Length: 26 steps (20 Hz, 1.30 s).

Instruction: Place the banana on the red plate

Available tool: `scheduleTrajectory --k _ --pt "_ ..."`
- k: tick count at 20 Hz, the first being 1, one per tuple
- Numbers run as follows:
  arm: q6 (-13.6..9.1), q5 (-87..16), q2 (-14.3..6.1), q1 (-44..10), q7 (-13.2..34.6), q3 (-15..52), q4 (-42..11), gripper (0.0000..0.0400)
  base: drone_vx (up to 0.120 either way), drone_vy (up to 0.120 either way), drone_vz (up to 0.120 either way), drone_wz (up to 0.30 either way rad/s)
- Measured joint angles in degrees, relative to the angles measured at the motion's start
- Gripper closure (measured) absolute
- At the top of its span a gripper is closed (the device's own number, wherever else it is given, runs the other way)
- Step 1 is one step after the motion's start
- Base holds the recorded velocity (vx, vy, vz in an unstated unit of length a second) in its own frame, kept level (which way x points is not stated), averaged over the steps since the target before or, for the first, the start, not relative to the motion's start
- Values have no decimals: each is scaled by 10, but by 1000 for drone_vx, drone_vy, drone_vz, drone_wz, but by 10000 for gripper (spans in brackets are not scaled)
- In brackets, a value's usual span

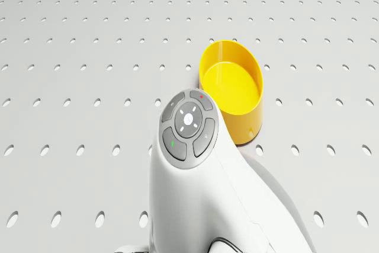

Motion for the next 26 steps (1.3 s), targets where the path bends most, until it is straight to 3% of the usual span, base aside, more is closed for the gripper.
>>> scheduleTrajectory --k 11,14,17,21,26 --pt "32 -35 -17 -5 -1 -41 12 0 0 0 0 0" --pt "35 -37 -20 -7 0 -43 13 132 0 0 0 0" --pt "38 -38 -22 -8 0 -45 14 194 0 0 0 0" --pt "39 -39 -23 -9 -10 -45 14 210 0 0 0 0" --pt "33 -23 -25 -9 11 -28 9 210 0 0 0 0"
